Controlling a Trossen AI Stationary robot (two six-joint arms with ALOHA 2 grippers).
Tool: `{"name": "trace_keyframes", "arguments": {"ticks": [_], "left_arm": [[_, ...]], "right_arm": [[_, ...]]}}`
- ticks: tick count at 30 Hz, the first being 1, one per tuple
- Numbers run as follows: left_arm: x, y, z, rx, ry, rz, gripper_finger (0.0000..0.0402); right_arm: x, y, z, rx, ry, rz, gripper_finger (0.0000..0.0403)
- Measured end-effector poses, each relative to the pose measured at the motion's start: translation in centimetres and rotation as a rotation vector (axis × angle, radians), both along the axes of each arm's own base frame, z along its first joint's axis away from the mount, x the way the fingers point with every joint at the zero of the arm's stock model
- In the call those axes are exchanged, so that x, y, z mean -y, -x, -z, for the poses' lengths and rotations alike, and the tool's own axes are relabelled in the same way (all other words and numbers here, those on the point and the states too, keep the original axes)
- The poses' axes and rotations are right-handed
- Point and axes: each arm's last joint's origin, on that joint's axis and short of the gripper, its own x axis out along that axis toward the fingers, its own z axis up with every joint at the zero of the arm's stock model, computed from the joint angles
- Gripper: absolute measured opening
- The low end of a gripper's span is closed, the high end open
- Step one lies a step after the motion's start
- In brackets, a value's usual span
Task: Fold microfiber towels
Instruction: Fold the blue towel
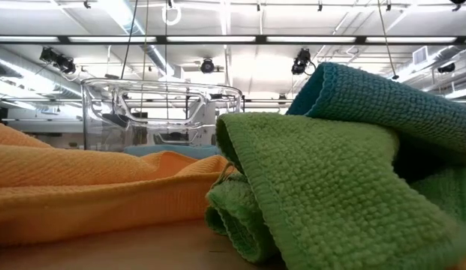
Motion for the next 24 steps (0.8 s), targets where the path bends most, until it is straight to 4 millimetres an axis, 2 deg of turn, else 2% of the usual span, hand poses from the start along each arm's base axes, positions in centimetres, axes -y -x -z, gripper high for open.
{"name": "trace_keyframes", "arguments": {"ticks": [3, 8, 13, 20, 24], "left_arm": [[0.0, 0.0, 0.0, -0.005, 0.005, -0.013, 0.0177], [0.1, 0.1, 0.0, -0.004, 0.053, -0.129, 0.0184], [1.3, 1.0, 0.0, -0.049, 0.132, -0.126, 0.0188], [3.5, 2.8, 0.1, -0.093, 0.178, -0.056, 0.0169], [3.7, 3.5, -0.1, -0.113, 0.157, -0.028, 0.0158]], "right_arm": [[-1.7, -0.9, 0.2, 0.0, -0.003, -0.012, 0.0193], [-4.7, -2.8, -0.7, 0.023, 0.019, -0.066, 0.0193], [-6.9, -4.7, -1.7, 0.037, 0.036, -0.089, 0.0193], [-8.4, -6.0, -2.1, 0.05, 0.025, -0.085, 0.0193], [-9.0, -6.5, -2.2, 0.055, 0.016, -0.082, 0.0193]]}}
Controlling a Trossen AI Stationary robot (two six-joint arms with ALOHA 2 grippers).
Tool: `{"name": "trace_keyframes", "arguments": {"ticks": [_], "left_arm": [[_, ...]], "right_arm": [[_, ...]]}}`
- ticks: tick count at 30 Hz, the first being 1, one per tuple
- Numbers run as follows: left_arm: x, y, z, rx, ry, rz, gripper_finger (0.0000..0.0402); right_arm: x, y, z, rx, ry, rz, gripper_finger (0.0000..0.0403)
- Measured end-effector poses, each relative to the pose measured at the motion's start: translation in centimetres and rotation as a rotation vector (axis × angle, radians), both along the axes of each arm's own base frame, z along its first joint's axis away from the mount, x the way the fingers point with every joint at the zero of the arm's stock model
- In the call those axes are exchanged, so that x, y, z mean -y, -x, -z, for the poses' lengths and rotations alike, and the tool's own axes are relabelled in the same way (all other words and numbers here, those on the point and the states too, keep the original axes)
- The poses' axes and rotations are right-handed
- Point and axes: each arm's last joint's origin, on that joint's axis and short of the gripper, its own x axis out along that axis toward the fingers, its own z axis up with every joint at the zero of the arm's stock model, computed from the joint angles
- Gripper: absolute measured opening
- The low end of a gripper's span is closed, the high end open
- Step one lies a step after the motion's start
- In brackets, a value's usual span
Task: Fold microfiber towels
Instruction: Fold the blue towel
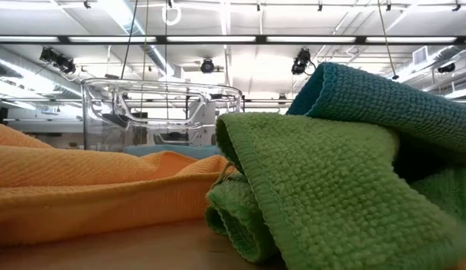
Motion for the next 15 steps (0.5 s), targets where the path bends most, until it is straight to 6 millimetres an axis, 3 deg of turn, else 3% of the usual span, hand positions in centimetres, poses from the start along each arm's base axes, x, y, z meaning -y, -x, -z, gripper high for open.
{"name": "trace_keyframes", "arguments": {"ticks": [4, 15], "left_arm": [[-1.2, 0.8, -1.2, -0.03, -0.062, 0.057, 0.0144], [-5.6, 2.5, -7.1, 0.064, -0.186, 0.202, 0.0098]], "right_arm": [[0.1, -0.4, -0.7, 0.009, -0.021, 0.016, 0.0193], [2.1, -2.5, -4.3, 0.055, 0.066, 0.006, 0.0193]]}}
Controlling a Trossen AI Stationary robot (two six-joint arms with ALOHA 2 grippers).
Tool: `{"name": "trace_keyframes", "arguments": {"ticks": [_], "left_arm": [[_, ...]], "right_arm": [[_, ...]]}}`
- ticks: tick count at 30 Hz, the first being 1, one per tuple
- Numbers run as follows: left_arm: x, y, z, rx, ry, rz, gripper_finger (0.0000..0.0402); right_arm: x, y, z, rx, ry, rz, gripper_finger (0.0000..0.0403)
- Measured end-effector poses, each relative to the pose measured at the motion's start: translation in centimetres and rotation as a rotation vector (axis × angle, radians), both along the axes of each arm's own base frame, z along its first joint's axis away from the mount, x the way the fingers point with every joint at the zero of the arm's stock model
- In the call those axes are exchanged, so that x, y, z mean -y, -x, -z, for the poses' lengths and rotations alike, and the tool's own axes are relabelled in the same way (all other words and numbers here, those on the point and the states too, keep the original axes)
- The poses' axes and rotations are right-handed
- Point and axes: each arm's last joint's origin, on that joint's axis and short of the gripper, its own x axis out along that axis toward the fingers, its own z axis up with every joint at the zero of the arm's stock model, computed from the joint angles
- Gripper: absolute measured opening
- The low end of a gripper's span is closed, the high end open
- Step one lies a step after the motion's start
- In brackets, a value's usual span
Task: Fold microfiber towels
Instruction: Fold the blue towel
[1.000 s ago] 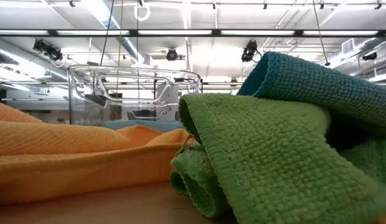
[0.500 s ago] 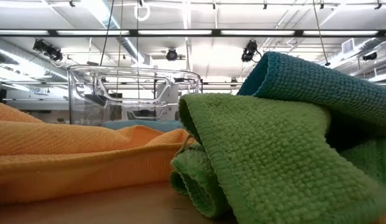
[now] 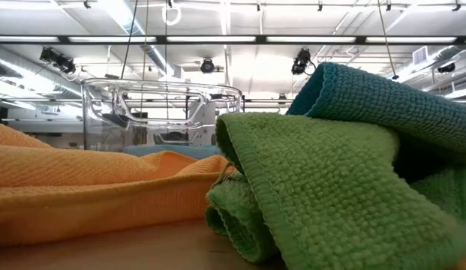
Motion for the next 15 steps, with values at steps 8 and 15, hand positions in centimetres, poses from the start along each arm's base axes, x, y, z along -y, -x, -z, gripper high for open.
{"name": "trace_keyframes", "arguments": {"ticks": [8, 15], "left_arm": [[-2.1, 2.8, -1.9, -0.044, -0.212, 0.124, 0.0074], [-1.2, 4.3, -0.8, -0.082, -0.353, 0.313, 0.0062]], "right_arm": [[1.4, -1.6, -3.4, 0.075, -0.124, 0.097, 0.0193], [1.4, -2.6, -3.6, 0.105, -0.322, 0.241, 0.0193]]}}
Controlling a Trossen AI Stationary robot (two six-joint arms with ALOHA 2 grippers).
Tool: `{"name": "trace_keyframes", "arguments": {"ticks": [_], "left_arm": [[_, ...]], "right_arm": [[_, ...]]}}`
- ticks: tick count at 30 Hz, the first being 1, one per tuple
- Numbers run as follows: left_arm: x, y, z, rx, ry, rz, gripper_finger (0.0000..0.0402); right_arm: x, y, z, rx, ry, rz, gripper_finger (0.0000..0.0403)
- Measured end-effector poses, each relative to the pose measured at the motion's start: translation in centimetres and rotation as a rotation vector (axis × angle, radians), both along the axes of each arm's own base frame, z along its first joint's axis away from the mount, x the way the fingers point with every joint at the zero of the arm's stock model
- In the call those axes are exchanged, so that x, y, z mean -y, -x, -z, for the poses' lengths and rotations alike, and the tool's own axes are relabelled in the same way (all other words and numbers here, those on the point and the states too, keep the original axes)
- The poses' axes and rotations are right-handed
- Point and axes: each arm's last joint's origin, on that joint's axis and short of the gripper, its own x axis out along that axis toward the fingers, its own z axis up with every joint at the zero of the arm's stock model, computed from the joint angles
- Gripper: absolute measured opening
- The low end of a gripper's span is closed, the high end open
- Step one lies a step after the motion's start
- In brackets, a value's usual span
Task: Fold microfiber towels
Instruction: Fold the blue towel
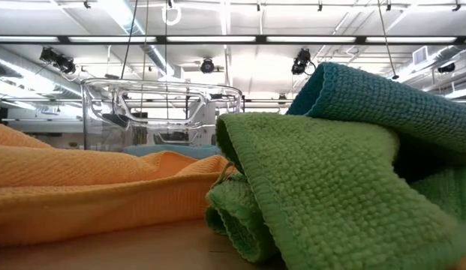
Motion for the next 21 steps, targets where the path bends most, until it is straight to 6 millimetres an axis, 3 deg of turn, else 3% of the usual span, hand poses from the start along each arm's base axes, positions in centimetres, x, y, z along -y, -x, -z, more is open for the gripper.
{"name": "trace_keyframes", "arguments": {"ticks": [8, 14, 21], "left_arm": [[1.2, 1.7, 3.2, -0.094, -0.124, 0.145, 0.0049], [-0.1, 3.3, 3.9, -0.071, -0.099, 0.142, 0.0041], [-2.6, 4.6, 3.6, 0.041, 0.061, -0.006, 0.0032]], "right_arm": [[-1.2, -0.9, 0.7, 0.024, -0.224, 0.088, 0.0193], [-1.9, -0.7, 0.6, 0.037, -0.255, 0.07, 0.0193], [-2.1, -0.2, 1.7, 0.012, -0.013, -0.015, 0.0193]]}}
